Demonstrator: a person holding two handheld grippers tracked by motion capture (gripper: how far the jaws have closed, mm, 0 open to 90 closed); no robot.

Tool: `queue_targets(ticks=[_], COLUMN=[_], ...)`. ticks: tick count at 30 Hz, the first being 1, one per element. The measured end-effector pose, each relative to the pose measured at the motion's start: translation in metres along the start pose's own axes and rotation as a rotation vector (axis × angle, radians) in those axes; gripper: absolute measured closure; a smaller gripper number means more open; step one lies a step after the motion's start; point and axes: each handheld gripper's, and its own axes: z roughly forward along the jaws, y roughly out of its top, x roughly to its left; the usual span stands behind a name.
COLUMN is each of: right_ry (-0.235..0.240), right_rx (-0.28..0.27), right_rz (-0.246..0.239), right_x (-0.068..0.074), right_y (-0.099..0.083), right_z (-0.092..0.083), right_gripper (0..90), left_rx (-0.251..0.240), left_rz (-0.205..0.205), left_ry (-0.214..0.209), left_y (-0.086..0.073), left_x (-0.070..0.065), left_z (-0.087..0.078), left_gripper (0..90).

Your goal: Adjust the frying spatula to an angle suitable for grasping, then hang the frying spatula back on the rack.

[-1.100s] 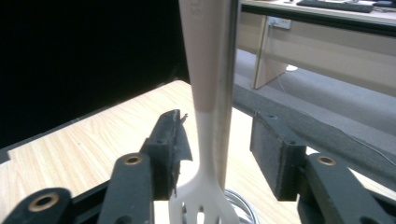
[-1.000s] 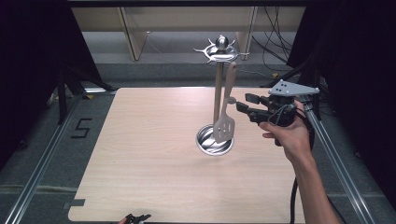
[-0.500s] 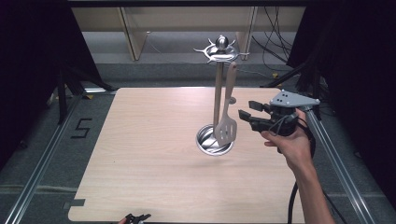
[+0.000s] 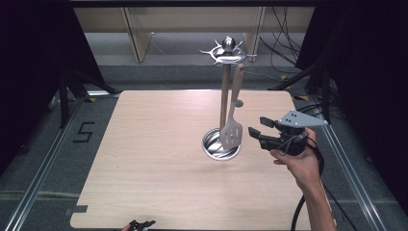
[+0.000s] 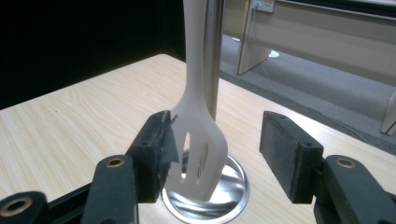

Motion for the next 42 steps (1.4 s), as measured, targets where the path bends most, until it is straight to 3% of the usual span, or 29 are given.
queue_targets(ticks=[5, 6, 12, 15, 18, 23, 26, 29, 30, 35, 40, 41, 42], right_ry=[-0.008, 0.003, -0.006, -0.007, 0.003, 0.001, -0.003, 0.001, 0.003, 0.021, 0.022, 0.031, 0.023], right_rx=[-0.008, 0.019, 0.032, 0.038, 0.076, 0.139, 0.146, 0.174, 0.183, 0.216, 0.219, 0.214, 0.214], right_rz=[0.025, 0.004, 0.035, 0.024, 0.019, 0.058, 0.071, 0.056, 0.074, 0.064, 0.06, 0.086, 0.068], right_x=[0.001, -0.001, 0.001, 0.0, 0.0, -0.004, -0.004, -0.004, -0.001, 0.005, 0.007, 0.008, 0.006], right_y=[-0.013, -0.014, -0.024, -0.032, -0.042, -0.06, -0.068, -0.073, -0.075, -0.081, -0.086, -0.087, -0.088], right_z=[0.001, 0.0, 0.002, 0.004, 0.006, 0.009, 0.011, 0.011, 0.011, 0.01, 0.008, 0.008, 0.008], right_gripper=[44.0, 43.8, 42.4, 41.3, 40.4, 38.6, 36.8, 34.2, 34.2, 32.8, 31.0, 30.9, 30.7], left_rx=[-0.002, 0.0, 0.0, -0.002, 0.007, -0.002, 0.002, -0.001, -0.002, -0.008, -0.003, -0.005, -0.005], left_rz=[-0.005, -0.003, 0.0, -0.001, 0.001, -0.005, -0.004, 0.004, 0.007, -0.004, 0.011, 0.009, 0.008], left_ry=[-0.003, 0.003, -0.002, -0.002, -0.001, 0.003, -0.007, -0.001, 0.009, -0.014, -0.002, -0.003, 0.0], left_y=[0.0, 0.0, 0.001, 0.003, 0.003, 0.003, 0.002, 0.003, 0.003, 0.003, 0.003, 0.004, 0.004], left_x=[0.0, 0.0, 0.001, 0.001, -0.001, 0.0, 0.0, -0.001, -0.001, 0.0, -0.001, -0.001, -0.001], left_z=[0.0, 0.0, 0.0, 0.001, 0.002, 0.001, 0.001, 0.0, 0.0, 0.0, -0.001, -0.001, -0.001], left_gripper=[16.9, 16.9, 16.9, 16.9, 16.9, 16.8, 16.9, 16.9, 16.8, 16.9, 16.9, 16.9, 16.8])
